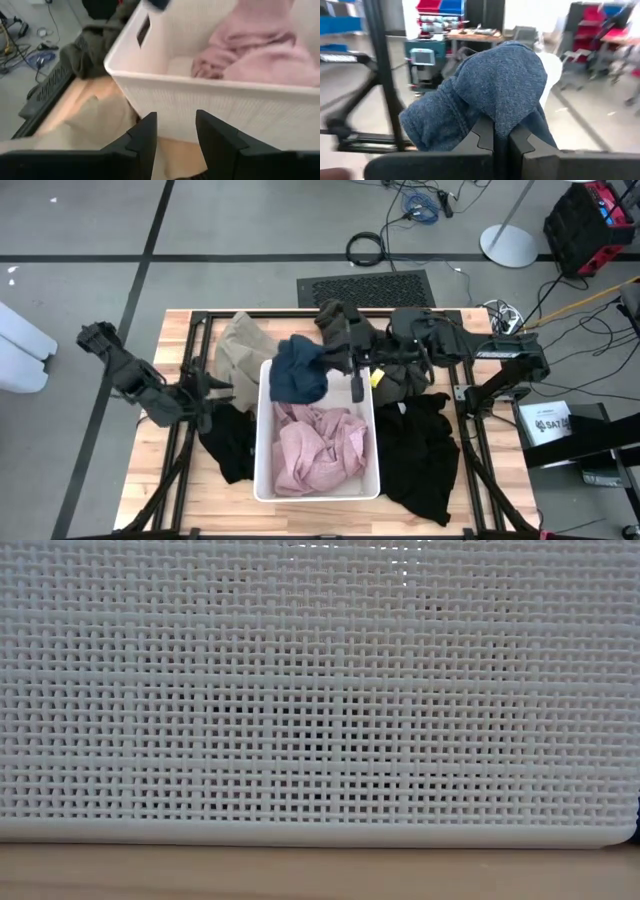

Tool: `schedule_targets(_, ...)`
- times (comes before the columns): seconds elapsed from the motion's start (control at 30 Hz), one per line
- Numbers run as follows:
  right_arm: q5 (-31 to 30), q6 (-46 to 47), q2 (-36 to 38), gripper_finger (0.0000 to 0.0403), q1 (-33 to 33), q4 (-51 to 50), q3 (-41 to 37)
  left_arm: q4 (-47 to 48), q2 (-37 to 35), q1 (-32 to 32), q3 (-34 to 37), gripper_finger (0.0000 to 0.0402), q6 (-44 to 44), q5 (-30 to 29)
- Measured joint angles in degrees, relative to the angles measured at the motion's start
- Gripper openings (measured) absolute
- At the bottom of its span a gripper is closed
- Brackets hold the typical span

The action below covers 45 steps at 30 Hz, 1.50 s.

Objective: Sort clothes
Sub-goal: Put the dark blue shorts into the white laundry bin

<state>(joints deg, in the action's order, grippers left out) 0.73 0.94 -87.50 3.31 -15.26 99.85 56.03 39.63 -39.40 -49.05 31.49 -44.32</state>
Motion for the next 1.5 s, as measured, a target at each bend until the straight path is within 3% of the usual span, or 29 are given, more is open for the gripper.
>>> schedule_targets(0.33, 1.0, 9.5, -0.3, 0.0002, 1.3, -12.9, 0.0, -8.7, 0.4, 0.0, 11.9, 0.0145, 1.2, -0.4)
schedule_targets(0.6, 1.1, 16.1, -4.6, 0.0003, 4.7, -20.6, 0.0, -9.3, 0.3, 0.0, 12.8, 0.0145, 0.4, -6.4)
schedule_targets(0.8, 1.2, 17.0, -11.1, 0.0003, 5.4, -24.3, 0.0, -10.6, 0.2, 0.0, 12.8, 0.0145, -5.7, -8.4)
schedule_targets(1.07, 0.5, 16.2, -19.5, 0.0004, 0.0, -25.2, 0.0, -16.2, 0.0, 0.0, 12.8, 0.0145, -12.8, -10.6)
schedule_targets(1.23, -1.9, 15.9, -23.3, 0.0004, -3.8, -25.4, 0.0, -16.3, 0.0, 0.0, 12.8, 0.0145, -13.4, -7.3)
schedule_targets(1.5, -1.0, 17.8, -23.7, 0.0031, -6.4, -27.2, 0.1, -16.7, -0.1, 0.0, 12.8, 0.0145, -19.4, -6.5)
